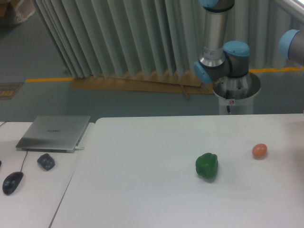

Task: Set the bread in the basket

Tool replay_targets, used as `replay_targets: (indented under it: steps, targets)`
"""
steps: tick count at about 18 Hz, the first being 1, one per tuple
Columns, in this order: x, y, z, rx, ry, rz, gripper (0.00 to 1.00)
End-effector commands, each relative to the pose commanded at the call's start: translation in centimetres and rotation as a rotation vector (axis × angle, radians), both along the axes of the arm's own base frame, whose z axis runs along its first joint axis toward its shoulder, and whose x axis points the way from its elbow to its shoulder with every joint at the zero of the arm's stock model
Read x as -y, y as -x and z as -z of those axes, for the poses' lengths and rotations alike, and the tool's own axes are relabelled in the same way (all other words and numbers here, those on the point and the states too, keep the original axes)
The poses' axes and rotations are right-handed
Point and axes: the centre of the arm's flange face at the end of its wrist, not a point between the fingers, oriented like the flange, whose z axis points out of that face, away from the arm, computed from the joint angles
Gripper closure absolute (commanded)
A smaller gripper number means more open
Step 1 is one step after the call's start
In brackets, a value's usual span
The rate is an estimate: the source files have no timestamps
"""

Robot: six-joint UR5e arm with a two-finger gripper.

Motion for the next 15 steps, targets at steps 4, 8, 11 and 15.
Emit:
replay_targets:
  steps: [4, 8, 11, 15]
  targets:
    - [-0.73, -0.56, -0.06, -0.001, 0.001, 0.014, 0.00]
    - [-0.73, -0.55, -0.07, -0.002, 0.001, 0.014, 0.00]
    - [-0.73, -0.57, -0.06, -0.001, 0.001, 0.014, 0.00]
    - [-0.73, -0.57, -0.06, -0.001, 0.001, 0.012, 0.00]
